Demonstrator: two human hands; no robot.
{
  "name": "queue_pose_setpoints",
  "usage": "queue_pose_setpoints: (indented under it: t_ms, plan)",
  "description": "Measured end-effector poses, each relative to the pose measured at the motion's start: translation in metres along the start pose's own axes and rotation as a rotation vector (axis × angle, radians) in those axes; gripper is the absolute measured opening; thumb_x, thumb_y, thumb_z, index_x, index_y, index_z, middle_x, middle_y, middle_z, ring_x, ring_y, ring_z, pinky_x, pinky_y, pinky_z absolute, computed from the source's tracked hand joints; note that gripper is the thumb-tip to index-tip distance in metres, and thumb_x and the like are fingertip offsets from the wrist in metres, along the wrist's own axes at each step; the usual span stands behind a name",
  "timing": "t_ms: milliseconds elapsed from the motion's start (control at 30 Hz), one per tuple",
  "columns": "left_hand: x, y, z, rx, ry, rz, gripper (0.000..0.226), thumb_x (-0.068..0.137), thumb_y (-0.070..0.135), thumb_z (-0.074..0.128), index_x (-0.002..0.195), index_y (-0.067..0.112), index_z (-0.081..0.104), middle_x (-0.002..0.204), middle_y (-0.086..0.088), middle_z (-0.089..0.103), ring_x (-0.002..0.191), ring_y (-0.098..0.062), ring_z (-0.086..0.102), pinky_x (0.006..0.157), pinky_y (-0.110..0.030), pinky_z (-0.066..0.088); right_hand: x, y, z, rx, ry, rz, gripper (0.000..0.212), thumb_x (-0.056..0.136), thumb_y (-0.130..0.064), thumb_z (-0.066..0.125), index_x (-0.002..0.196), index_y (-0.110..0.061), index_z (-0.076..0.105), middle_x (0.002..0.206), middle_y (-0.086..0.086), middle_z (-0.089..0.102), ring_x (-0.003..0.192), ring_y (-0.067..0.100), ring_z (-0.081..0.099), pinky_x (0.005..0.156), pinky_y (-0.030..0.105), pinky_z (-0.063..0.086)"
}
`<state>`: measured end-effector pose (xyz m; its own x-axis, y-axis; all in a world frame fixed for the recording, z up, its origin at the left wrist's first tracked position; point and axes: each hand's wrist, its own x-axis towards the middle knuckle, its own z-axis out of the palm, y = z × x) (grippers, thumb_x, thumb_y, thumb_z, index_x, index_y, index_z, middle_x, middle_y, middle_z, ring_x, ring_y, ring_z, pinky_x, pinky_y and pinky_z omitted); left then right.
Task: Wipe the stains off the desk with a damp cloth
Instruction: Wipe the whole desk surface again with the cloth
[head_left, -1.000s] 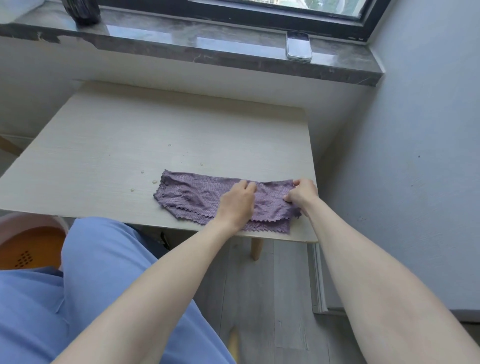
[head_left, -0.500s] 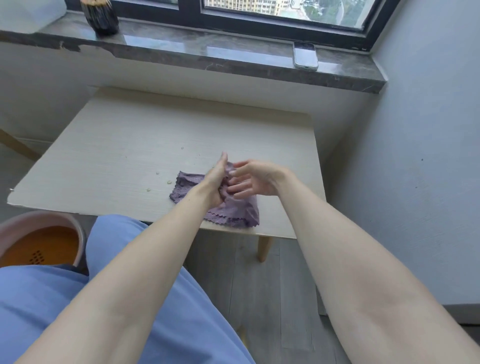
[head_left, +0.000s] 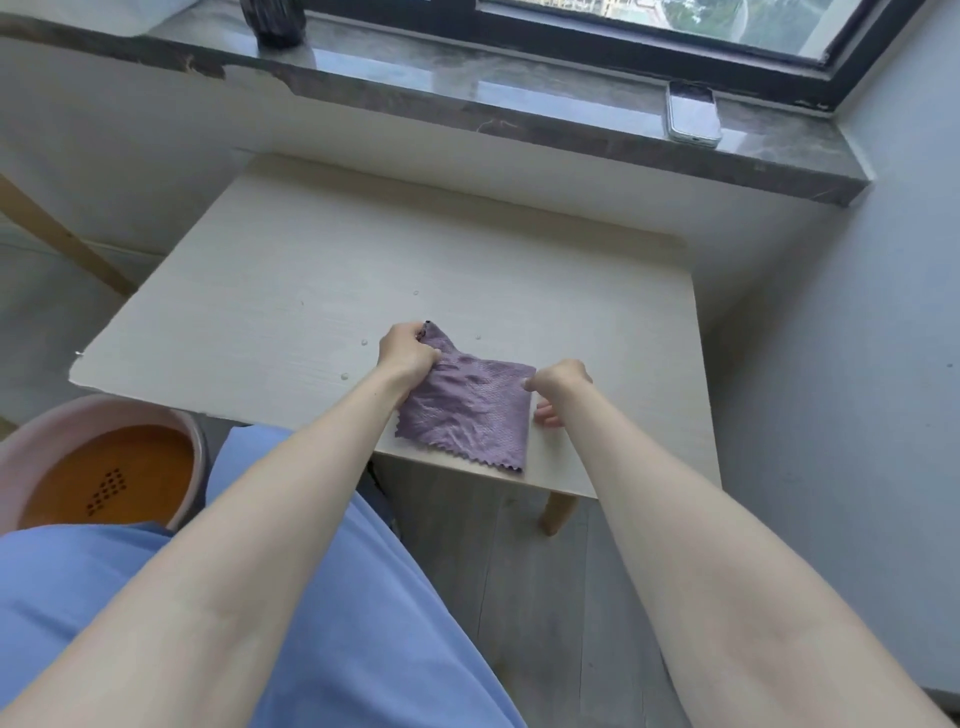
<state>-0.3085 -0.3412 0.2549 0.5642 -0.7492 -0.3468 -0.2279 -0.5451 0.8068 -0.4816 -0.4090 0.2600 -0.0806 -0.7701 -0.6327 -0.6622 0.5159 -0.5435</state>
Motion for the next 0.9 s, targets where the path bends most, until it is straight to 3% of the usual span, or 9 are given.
queue_pose_setpoints:
  t_ms: [67,133,267,367,433,500,600,733,900]
  plan:
    - [0.003,-0.002,0.0,0.125,0.006,0.085,0.034,0.08,0.002,0.06,0.114,0.007,0.062,0.114,-0.013,0.064,0.109,-0.028,0.058,0.09,-0.032,0.046,0.002,0.002,0.008,-0.022,0.018,-0.016,0.03,0.079,-0.017,0.074,0.071,-0.006,0.048,0.099,0.014,0.064,0.082,0.028,0.067,0.075,0.038,0.057]
    - [0.004,-0.005,0.001,0.367,0.027,0.151,0.053,0.084,0.003,0.057,0.135,0.012,0.045,0.132,-0.012,0.051,0.122,-0.028,0.047,0.097,-0.034,0.04,0.005,0.004,0.013,-0.031,0.043,-0.028,0.031,0.073,-0.015,0.078,0.067,-0.01,0.048,0.096,0.011,0.064,0.089,0.027,0.068,0.078,0.038,0.057]
    - [-0.001,-0.005,0.003,0.519,0.087,0.217,0.063,0.082,-0.003,0.049,0.14,0.017,0.035,0.134,-0.011,0.035,0.123,-0.027,0.035,0.098,-0.038,0.038,0.003,0.004,0.016,0.135,-0.024,-0.145,0.019,0.073,-0.012,0.063,0.064,-0.015,0.047,0.077,0.006,0.058,0.074,0.023,0.061,0.064,0.029,0.05]
    - [-0.002,0.002,0.001,0.537,-0.094,0.305,0.074,0.076,-0.005,0.048,0.143,0.021,0.032,0.147,-0.005,0.028,0.134,-0.025,0.028,0.111,-0.04,0.026,-0.009,-0.004,0.011,0.24,-0.245,-0.276,0.021,0.082,-0.009,0.052,0.067,-0.02,0.041,0.068,-0.001,0.048,0.071,0.018,0.052,0.071,0.032,0.045]
    - [-0.003,0.013,0.0,0.553,-0.295,0.331,0.073,0.072,0.003,0.053,0.14,0.025,0.037,0.147,-0.002,0.034,0.135,-0.024,0.031,0.113,-0.042,0.024,-0.02,-0.012,0.002,0.216,-0.399,-0.321,0.013,0.084,-0.008,0.049,0.075,-0.017,0.047,0.076,0.0,0.054,0.075,0.018,0.056,0.072,0.031,0.048]
    - [-0.006,0.026,-0.002,0.437,-0.458,0.266,0.061,0.062,0.016,0.055,0.121,0.03,0.053,0.128,-0.001,0.055,0.122,-0.026,0.048,0.106,-0.043,0.037,-0.028,-0.02,-0.008,0.216,-0.49,-0.343,0.011,0.084,-0.006,0.049,0.079,-0.016,0.05,0.08,0.001,0.058,0.076,0.02,0.058,0.069,0.029,0.05]
    - [-0.009,0.04,-0.01,0.327,-0.467,0.204,0.029,0.06,0.022,0.064,0.088,0.026,0.059,0.096,0.003,0.065,0.106,-0.026,0.059,0.094,-0.041,0.047,-0.035,-0.029,-0.022,0.23,-0.448,-0.368,0.012,0.082,-0.006,0.051,0.077,-0.015,0.048,0.082,0.002,0.055,0.077,0.022,0.059,0.065,0.029,0.049]
    - [-0.019,0.062,-0.025,0.364,-0.522,0.2,0.021,0.069,0.022,0.075,0.082,0.011,0.062,0.082,-0.002,0.064,0.084,-0.024,0.061,0.071,-0.031,0.045,-0.038,-0.031,-0.041,0.24,-0.39,-0.37,0.014,0.08,-0.009,0.054,0.072,-0.017,0.047,0.081,0.001,0.051,0.074,0.02,0.056,0.061,0.028,0.045]
    - [-0.038,0.083,-0.037,0.262,-0.63,0.155,0.034,0.062,0.024,0.074,0.093,0.01,0.068,0.094,-0.003,0.07,0.101,-0.022,0.062,0.093,-0.033,0.041,-0.045,-0.023,-0.061,0.265,-0.371,-0.379,0.008,0.087,-0.021,0.059,0.087,-0.013,0.06,0.081,0.005,0.059,0.07,0.018,0.057,0.064,0.029,0.047]
